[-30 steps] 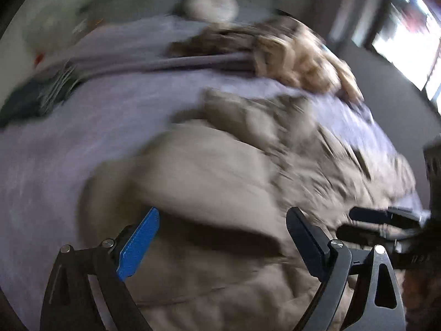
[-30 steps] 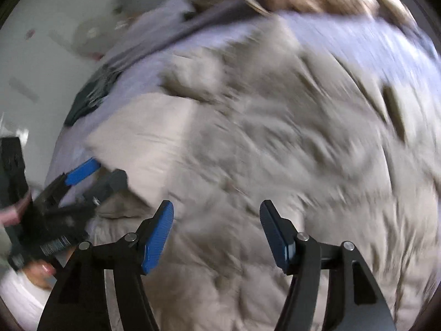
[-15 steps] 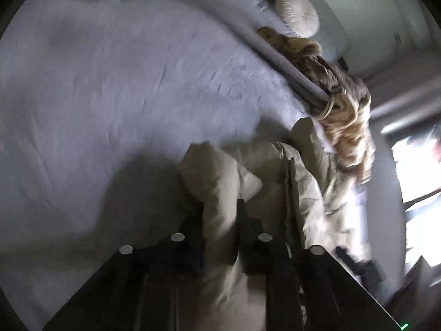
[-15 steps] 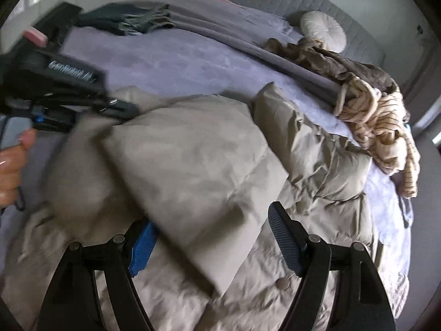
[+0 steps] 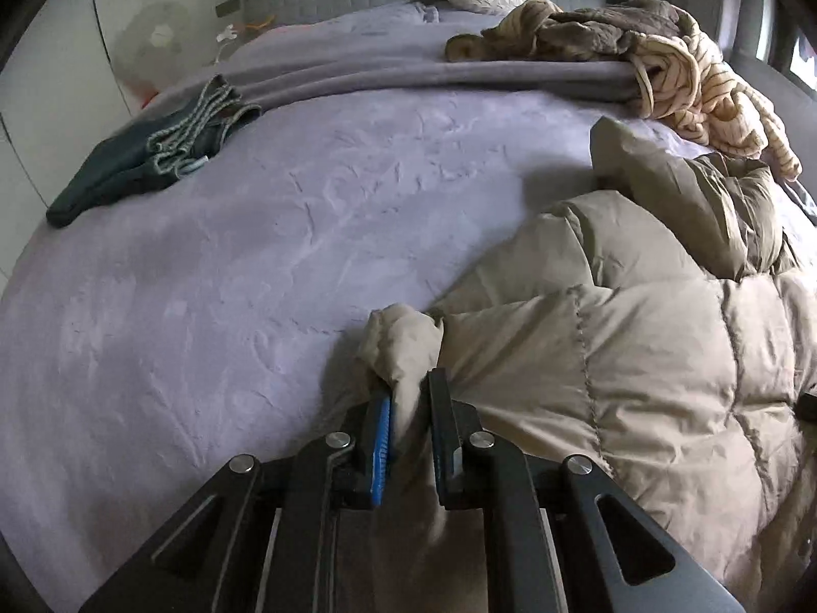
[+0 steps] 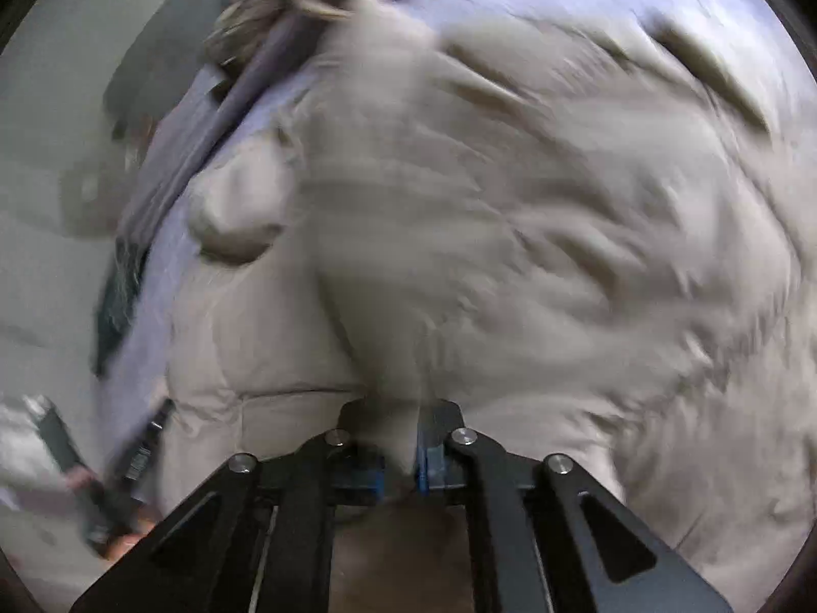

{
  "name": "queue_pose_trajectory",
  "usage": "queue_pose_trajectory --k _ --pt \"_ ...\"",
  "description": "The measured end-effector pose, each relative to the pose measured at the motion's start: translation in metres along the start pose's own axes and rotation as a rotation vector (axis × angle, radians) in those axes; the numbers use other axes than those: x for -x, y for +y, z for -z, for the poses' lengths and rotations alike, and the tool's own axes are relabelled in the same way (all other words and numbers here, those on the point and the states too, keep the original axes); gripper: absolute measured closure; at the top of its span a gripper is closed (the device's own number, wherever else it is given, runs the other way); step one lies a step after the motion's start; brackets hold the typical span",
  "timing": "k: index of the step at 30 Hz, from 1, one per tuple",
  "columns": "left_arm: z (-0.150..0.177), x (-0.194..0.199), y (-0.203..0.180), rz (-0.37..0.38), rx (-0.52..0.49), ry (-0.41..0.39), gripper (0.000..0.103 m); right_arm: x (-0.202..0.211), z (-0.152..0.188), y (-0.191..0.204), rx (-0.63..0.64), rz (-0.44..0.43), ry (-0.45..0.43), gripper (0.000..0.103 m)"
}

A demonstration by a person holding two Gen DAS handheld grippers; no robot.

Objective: Fold large clothes

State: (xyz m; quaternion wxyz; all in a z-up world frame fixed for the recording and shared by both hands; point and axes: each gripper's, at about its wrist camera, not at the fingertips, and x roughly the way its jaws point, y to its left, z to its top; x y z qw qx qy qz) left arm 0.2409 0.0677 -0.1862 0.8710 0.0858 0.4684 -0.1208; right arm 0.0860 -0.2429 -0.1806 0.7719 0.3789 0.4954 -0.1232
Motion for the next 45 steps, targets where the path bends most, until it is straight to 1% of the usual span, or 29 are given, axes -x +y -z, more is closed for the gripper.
queue_pose_trajectory --k 1,2,3,4,5,6,7,8,10,11,13,16,18,19,20,21,24,27,28,30,32,34,37,38,40,43,45 --pt "-0.002 0.001 -0.002 -0.014 0.0 0.004 0.08 0.006 -0.001 -0.011 -0.027 -0.011 0.004 0.085" --pt "-0.005 0.005 -0.003 -0.055 0.001 0.004 0.056 0.012 -0.001 -0.017 -0.035 -0.012 0.003 0.082" --pt "-0.006 0.012 0.0 -0.117 0.006 -0.009 0.031 0.021 -0.002 -0.023 -0.039 -0.003 -0.001 0.073" --pt "-0.008 0.02 0.006 -0.145 0.018 -0.036 0.029 0.031 -0.002 -0.028 -0.044 0.009 -0.01 0.067" --pt "-0.008 0.031 0.013 -0.141 0.036 -0.063 0.029 0.046 -0.003 -0.035 -0.051 0.038 -0.034 0.067" --pt "-0.009 0.041 0.021 -0.114 0.064 -0.068 0.029 0.058 -0.004 -0.039 -0.05 0.065 -0.059 0.067" --pt "-0.01 0.048 0.026 -0.099 0.088 -0.067 0.029 0.066 -0.009 -0.043 -0.045 0.081 -0.082 0.067" --pt "-0.009 0.057 0.032 -0.067 0.118 -0.067 0.029 0.079 -0.011 -0.046 -0.031 0.087 -0.111 0.068" --pt "-0.006 0.069 0.032 0.015 0.154 -0.056 0.029 0.094 -0.016 -0.047 0.013 0.066 -0.144 0.075" --pt "-0.001 0.071 0.028 0.049 0.161 -0.042 0.029 0.097 -0.02 -0.044 0.052 0.052 -0.147 0.076" --pt "0.009 0.068 0.014 0.073 0.152 -0.001 0.029 0.093 -0.024 -0.036 0.112 0.04 -0.135 0.076" --pt "0.032 0.05 -0.012 0.03 0.104 0.06 0.029 0.07 -0.032 -0.023 0.159 0.023 -0.074 0.076" --pt "0.046 0.035 -0.019 0.008 0.092 0.096 0.028 0.051 -0.029 -0.02 0.178 0.062 -0.033 0.076" --pt "0.052 0.03 -0.019 0.005 0.094 0.099 0.028 0.043 -0.028 -0.024 0.18 0.082 -0.009 0.078" --pt "0.054 0.026 -0.018 0.011 0.104 0.104 0.024 0.033 -0.024 -0.031 0.173 0.101 0.026 0.081" --pt "0.056 0.024 -0.016 0.011 0.118 0.108 0.019 0.03 -0.022 -0.035 0.165 0.101 0.042 0.082" --pt "0.056 0.021 -0.013 0.008 0.138 0.126 0.018 0.032 -0.016 -0.047 0.164 0.06 0.059 0.082" --pt "0.049 0.034 -0.024 -0.051 0.119 0.145 0.018 0.042 -0.012 -0.055 0.171 0.028 0.09 0.081" --pt "0.046 0.039 -0.031 -0.059 0.108 0.149 0.018 0.047 -0.011 -0.058 0.168 0.015 0.094 0.078" --pt "0.041 0.047 -0.04 -0.051 0.093 0.151 0.018 0.061 -0.012 -0.067 0.152 -0.015 0.09 0.077" --pt "0.036 0.059 -0.058 -0.054 0.069 0.15 0.018 0.078 -0.013 -0.079 0.133 -0.029 0.08 0.073" --pt "0.034 0.069 -0.077 -0.059 0.043 0.15 0.018 0.094 -0.016 -0.091 0.109 -0.041 0.067 0.06" --pt "0.033 0.084 -0.104 -0.037 0.035 0.153 0.018 0.12 -0.023 -0.119 0.05 -0.038 0.044 0.051" --pt "0.033 0.088 -0.113 -0.034 0.033 0.15 0.018 0.127 -0.025 -0.128 0.033 -0.033 0.039 0.049" --pt "0.032 0.093 -0.131 -0.036 0.023 0.157 0.018 0.142 -0.031 -0.148 -0.001 -0.02 0.019 0.04" --pt "0.033 0.102 -0.148 -0.028 0.006 0.121 0.018 0.169 -0.041 -0.185 -0.044 0.011 -0.023 0.037" --pt "0.034 0.101 -0.151 -0.055 0.011 0.109 0.018 0.182 -0.046 -0.21 -0.08 0.03 -0.033 0.036"
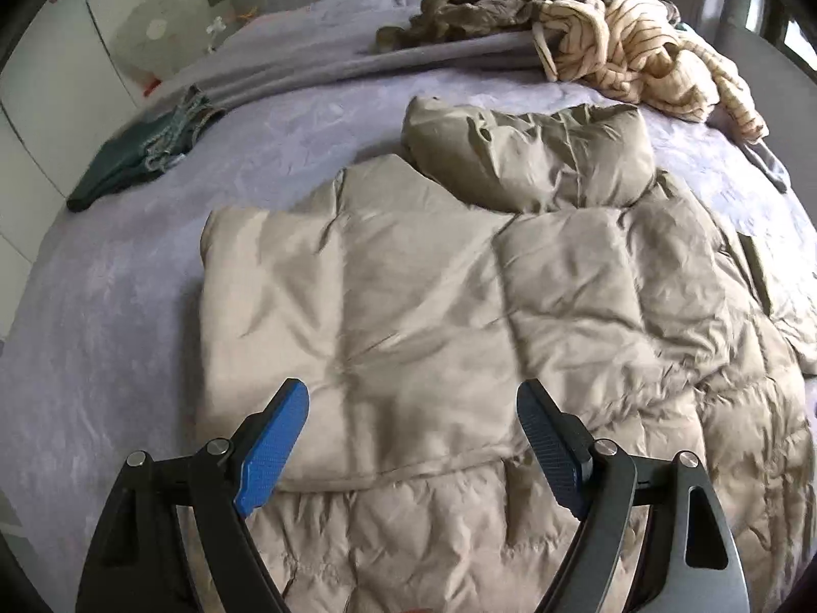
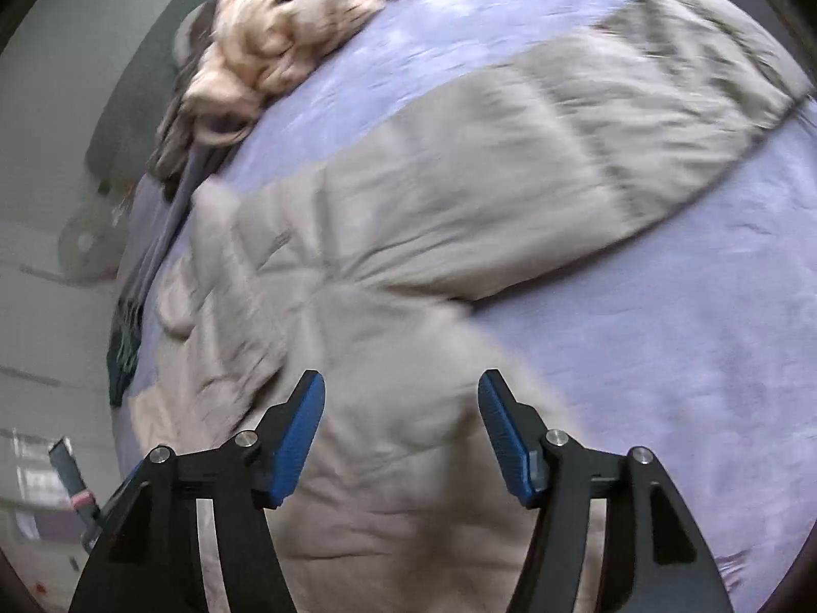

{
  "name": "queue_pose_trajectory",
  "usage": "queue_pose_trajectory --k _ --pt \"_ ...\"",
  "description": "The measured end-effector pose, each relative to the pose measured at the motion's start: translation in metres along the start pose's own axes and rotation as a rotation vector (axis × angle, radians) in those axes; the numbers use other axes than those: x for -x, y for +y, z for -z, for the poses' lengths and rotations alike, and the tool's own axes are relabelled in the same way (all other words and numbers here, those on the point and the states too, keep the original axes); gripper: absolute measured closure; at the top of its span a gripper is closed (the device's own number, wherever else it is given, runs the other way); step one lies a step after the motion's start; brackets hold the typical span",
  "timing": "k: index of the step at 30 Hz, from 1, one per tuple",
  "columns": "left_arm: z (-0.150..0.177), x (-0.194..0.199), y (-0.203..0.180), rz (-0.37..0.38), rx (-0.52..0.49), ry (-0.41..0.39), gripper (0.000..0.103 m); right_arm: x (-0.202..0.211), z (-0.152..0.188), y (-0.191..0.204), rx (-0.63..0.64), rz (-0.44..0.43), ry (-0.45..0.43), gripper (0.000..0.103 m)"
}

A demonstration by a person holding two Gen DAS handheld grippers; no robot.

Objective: Fold large clothes

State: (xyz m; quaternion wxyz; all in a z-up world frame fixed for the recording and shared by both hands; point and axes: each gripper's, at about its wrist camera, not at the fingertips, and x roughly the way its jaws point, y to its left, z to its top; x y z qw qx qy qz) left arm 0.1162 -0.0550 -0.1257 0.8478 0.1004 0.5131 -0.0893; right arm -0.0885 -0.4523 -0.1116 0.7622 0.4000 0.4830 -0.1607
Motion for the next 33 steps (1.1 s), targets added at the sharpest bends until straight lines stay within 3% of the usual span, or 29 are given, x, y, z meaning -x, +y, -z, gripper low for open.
queue_pose_trajectory --k 3,9,12,15,18,21,23,25,28,33 --pt "0.002 -0.007 0.015 0.004 0.079 0.032 0.018 0.013 -0.008 -0.028 -0.031 0.023 -0.007 0.036" --pt "0.02 -0.003 0.07 0.068 0.288 0.058 0.018 0.01 0.0 -0.03 -0.035 -0.019 0.001 0.036" --pt "0.033 -0.006 0.097 0.152 0.395 0.093 0.018 0.008 0.006 -0.012 0.002 -0.098 -0.004 0.036" --pt "0.048 -0.016 0.121 0.299 0.498 0.137 0.018 -0.009 0.008 0.026 0.06 -0.186 0.026 0.036" --pt "0.055 -0.03 0.128 0.363 0.536 0.168 0.019 -0.032 0.007 0.062 0.107 -0.234 0.054 0.037" --pt "0.053 -0.041 0.139 0.297 0.542 0.138 0.019 -0.063 0.004 0.103 0.164 -0.253 0.079 0.039" --pt "0.05 -0.053 0.151 0.259 0.556 0.112 0.019 -0.086 0.004 0.125 0.219 -0.196 0.079 0.05" --pt "0.047 -0.066 0.162 0.208 0.539 0.107 0.021 -0.111 0.007 0.139 0.257 -0.137 0.094 0.09" --pt "0.044 -0.083 0.173 0.164 0.465 0.107 0.021 -0.147 0.023 0.144 0.202 -0.118 0.181 0.093" --pt "0.035 -0.053 0.177 0.122 0.332 0.11 0.021 -0.15 0.043 0.162 0.281 -0.061 0.161 0.093"
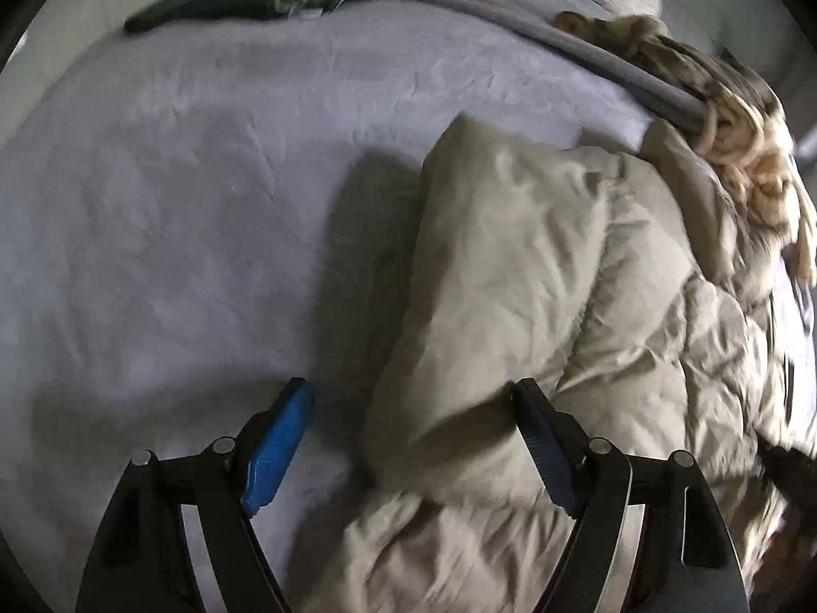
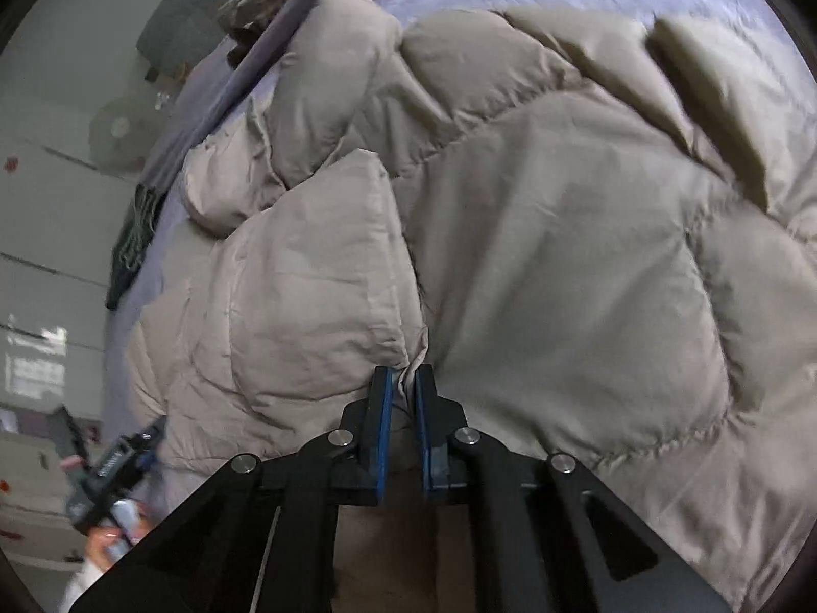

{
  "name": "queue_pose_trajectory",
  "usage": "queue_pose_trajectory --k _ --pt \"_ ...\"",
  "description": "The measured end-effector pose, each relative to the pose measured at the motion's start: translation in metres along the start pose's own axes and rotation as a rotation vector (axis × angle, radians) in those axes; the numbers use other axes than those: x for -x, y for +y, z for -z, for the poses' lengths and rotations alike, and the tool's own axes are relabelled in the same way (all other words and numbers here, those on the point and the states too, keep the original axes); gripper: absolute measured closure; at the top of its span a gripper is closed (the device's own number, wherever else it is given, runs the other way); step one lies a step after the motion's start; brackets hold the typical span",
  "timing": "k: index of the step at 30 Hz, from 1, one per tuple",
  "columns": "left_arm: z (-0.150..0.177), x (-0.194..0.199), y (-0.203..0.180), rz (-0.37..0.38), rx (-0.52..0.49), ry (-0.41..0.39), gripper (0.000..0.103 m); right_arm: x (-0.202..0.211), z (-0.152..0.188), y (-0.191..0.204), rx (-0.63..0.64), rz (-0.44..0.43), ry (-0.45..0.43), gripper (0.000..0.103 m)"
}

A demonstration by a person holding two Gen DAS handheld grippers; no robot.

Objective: Fold large clothes

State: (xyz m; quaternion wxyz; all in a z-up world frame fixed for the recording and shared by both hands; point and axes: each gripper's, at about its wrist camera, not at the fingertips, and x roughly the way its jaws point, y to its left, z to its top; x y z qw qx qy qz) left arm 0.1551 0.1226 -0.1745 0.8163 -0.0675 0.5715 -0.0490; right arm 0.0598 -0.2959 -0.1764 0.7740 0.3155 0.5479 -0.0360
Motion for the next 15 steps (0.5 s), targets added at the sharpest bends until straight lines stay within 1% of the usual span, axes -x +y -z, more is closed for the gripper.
queue_pose_trajectory --k 2,3,4,5,6,7,8,9,11,12,14,15 --pt "0.001 0.021 0.008 0.02 -0.037 -0.015 0.021 0.01 -0.002 0.0 0.011 0.028 -0.013 0.092" --pt "0.001 0.035 0.012 0.018 -0.046 -0.042 0.022 0.019 -0.004 0.001 0.023 0.051 -0.033 0.092" --pt "-0.001 0.044 0.015 0.024 -0.051 -0.063 0.028 0.029 -0.005 0.0 0.035 0.071 -0.057 0.092" --pt "-0.005 0.051 0.016 0.036 -0.058 -0.085 0.045 0.043 -0.006 0.001 0.044 0.081 -0.095 0.092" --pt "-0.011 0.054 0.016 0.048 -0.063 -0.089 0.054 0.048 -0.011 0.002 0.048 0.075 -0.115 0.092" --pt "-0.017 0.052 0.013 0.066 -0.066 -0.097 0.056 0.055 -0.012 0.004 0.06 0.06 -0.133 0.092" --pt "-0.02 0.049 0.01 0.084 -0.075 -0.101 0.063 0.06 -0.013 0.009 0.083 0.038 -0.147 0.092" --pt "-0.026 0.043 0.0 0.1 -0.09 -0.1 0.068 0.061 -0.014 0.013 0.095 0.024 -0.147 0.092" --pt "-0.034 0.023 -0.016 0.117 -0.124 -0.096 0.068 0.053 -0.016 0.026 0.125 -0.021 -0.122 0.093" --pt "-0.038 0.013 -0.026 0.111 -0.136 -0.09 0.068 0.044 -0.015 0.032 0.133 -0.038 -0.101 0.093" --pt "-0.041 -0.015 -0.03 0.047 -0.137 -0.063 0.068 0.023 -0.014 0.038 0.135 -0.051 -0.054 0.093" --pt "-0.042 -0.029 -0.029 0.045 -0.117 -0.046 0.068 0.017 -0.009 0.036 0.133 -0.044 -0.039 0.093"
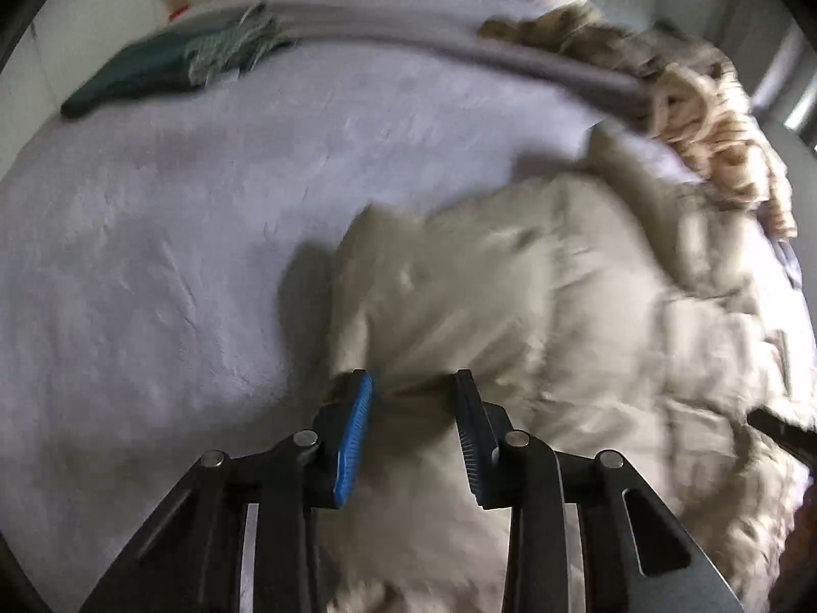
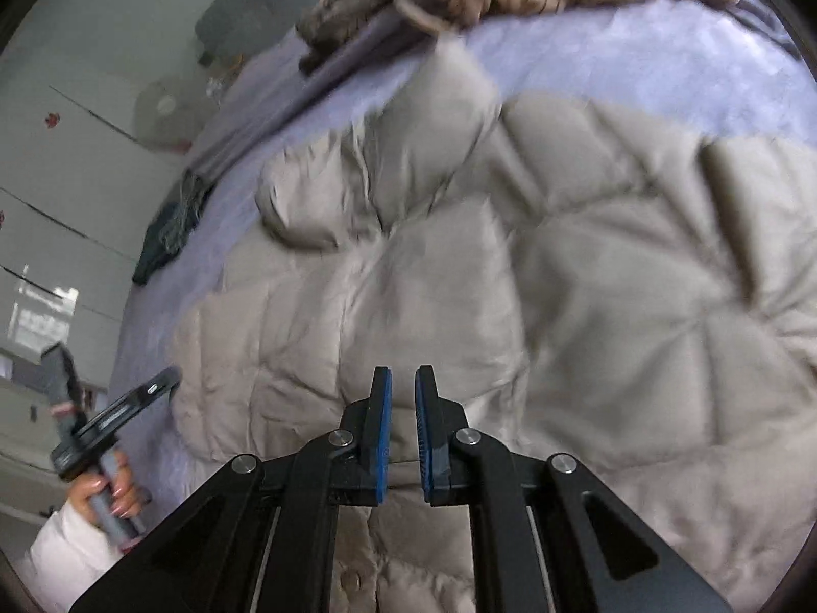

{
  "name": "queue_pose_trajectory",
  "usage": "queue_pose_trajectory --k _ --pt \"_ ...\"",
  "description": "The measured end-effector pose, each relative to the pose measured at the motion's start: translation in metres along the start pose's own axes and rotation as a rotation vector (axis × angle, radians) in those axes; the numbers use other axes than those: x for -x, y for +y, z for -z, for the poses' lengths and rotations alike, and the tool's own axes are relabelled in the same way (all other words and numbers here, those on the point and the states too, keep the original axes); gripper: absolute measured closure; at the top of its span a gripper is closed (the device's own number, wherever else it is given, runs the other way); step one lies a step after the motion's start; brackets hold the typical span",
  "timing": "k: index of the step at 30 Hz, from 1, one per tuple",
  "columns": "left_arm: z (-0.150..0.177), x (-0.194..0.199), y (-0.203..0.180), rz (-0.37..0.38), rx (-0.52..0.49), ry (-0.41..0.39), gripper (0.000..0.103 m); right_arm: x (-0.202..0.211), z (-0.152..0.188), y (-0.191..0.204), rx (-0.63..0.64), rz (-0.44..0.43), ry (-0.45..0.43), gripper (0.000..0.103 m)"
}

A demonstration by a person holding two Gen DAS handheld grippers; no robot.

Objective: Fold large clothes

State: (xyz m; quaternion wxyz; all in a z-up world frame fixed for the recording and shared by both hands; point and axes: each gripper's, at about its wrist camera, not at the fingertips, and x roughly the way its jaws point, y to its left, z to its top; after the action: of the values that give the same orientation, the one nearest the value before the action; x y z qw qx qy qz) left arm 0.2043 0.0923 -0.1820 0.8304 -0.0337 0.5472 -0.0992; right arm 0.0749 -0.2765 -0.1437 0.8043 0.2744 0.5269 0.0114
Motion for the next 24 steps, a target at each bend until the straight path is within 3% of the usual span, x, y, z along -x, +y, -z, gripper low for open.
queue_pose_trajectory --k 3,7,13,15,16,17,22,23,24 --pt "0.0 -0.019 0.01 0.008 0.052 0.013 0.068 -0.036 0.006 -0.01 -0.019 0.049 0.061 0.099" --pt "-0.004 -0.012 0.001 -0.042 0.037 0.011 0.067 -0.041 0.003 -0.016 -0.04 0.018 0.054 0.099" --pt "0.001 0.034 -0.038 -0.112 -0.055 -0.025 0.065 0.025 0.005 -0.038 -0.046 0.007 0.016 0.092" --pt "0.01 0.05 -0.062 -0.099 -0.088 -0.028 0.03 0.049 0.011 -0.058 -0.088 0.02 -0.001 0.08" --pt "0.013 0.056 -0.071 -0.089 -0.096 -0.04 0.028 0.062 0.014 -0.071 -0.119 0.027 -0.014 0.069" --pt "0.019 0.063 -0.088 -0.074 -0.119 -0.053 0.028 0.072 0.016 -0.082 -0.147 0.034 -0.025 0.065" --pt "0.037 0.062 -0.149 -0.028 -0.17 0.014 0.028 0.124 0.031 -0.151 -0.31 0.084 -0.097 0.053" --pt "0.041 0.06 -0.163 -0.015 -0.175 0.027 0.019 0.136 0.036 -0.17 -0.349 0.097 -0.115 0.051" --pt "0.045 0.059 -0.177 -0.003 -0.182 0.035 0.0 0.143 0.036 -0.179 -0.371 0.104 -0.124 0.048"
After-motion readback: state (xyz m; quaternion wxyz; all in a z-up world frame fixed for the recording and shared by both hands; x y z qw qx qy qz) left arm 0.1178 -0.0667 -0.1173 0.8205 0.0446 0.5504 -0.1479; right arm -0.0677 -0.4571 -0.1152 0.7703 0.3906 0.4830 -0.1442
